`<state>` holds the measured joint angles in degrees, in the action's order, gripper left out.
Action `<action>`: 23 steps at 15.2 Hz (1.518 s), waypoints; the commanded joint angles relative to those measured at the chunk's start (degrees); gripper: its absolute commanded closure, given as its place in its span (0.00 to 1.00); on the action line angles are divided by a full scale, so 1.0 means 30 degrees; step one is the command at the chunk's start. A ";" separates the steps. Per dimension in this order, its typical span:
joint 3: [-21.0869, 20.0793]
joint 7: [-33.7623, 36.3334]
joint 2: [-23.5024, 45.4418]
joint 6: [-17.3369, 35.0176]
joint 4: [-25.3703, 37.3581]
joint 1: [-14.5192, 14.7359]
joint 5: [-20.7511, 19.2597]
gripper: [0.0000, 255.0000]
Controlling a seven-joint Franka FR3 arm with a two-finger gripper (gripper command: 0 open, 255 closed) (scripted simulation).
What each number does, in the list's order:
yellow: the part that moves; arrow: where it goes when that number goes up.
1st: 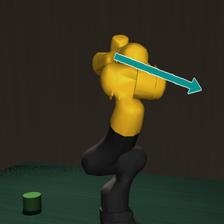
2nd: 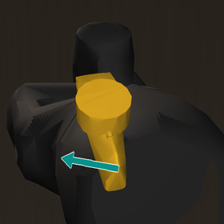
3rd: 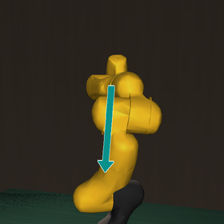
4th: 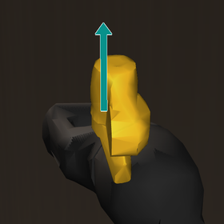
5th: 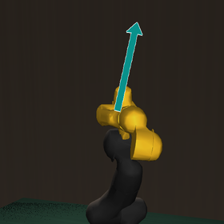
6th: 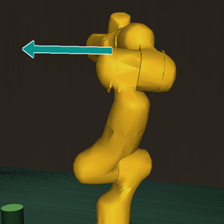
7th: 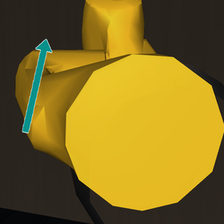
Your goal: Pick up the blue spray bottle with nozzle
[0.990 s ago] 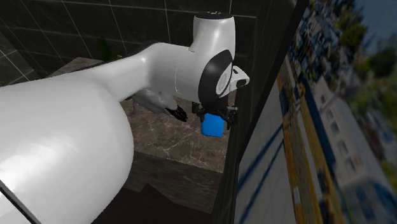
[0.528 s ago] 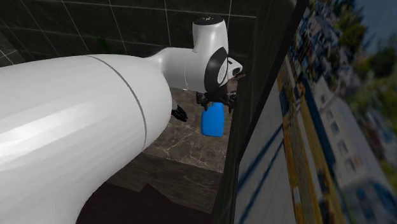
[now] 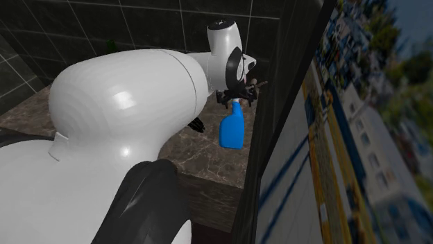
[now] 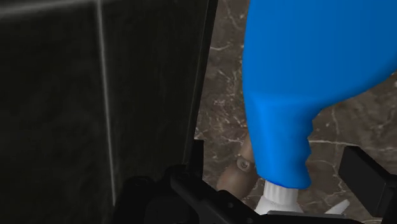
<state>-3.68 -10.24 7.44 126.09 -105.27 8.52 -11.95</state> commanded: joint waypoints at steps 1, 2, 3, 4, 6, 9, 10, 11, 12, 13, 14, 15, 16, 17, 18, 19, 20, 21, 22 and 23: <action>-0.0063 0.0034 0.0486 0.0347 0.0275 0.0108 -0.0230 0.00; -0.0053 0.0090 0.0550 0.0581 0.0101 0.0108 -0.0271 0.00; -0.0044 0.0147 0.0617 0.0814 -0.0068 0.0108 -0.0313 0.00; -0.0035 0.0204 0.0689 0.1046 -0.0232 0.0108 -0.0356 0.00; -0.0014 0.0323 0.0843 0.1506 -0.0548 0.0108 -0.0448 0.00; 0.0003 0.0419 0.0974 0.1867 -0.0786 0.0109 -0.0523 0.00; 0.0002 0.0425 0.0982 0.1871 -0.0782 0.0112 -0.0526 1.00; 0.0003 0.0426 0.0978 0.1882 -0.0796 0.0111 -0.0528 1.00; 0.0003 0.0427 0.0984 0.1887 -0.0795 0.0111 -0.0529 1.00; 0.0004 0.0425 0.0984 0.1884 -0.0792 0.0110 -0.0528 1.00; 0.0004 0.0424 0.0988 0.1883 -0.0787 0.0110 -0.0528 1.00; 0.0002 0.0430 0.0988 0.1881 -0.0786 0.0113 -0.0530 1.00; 0.0003 0.0429 0.0984 0.1888 -0.0797 0.0111 -0.0530 1.00; 0.0002 0.0431 0.0979 0.1888 -0.0801 0.0113 -0.0530 1.00; 0.0003 0.0430 0.0973 0.1891 -0.0811 0.0111 -0.0530 1.00; 0.0004 0.0419 0.0975 0.1867 -0.0784 0.0109 -0.0524 1.00; -0.0008 0.0357 0.0888 0.1639 -0.0638 0.0108 -0.0474 1.00; -0.0019 0.0296 0.0805 0.1410 -0.0487 0.0108 -0.0426 1.00; -0.0029 0.0238 0.0732 0.1179 -0.0325 0.0107 -0.0382 1.00; -0.0039 0.0180 0.0658 0.0947 -0.0163 0.0107 -0.0338 1.00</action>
<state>-3.76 -9.52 9.53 129.74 -106.47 8.83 -13.11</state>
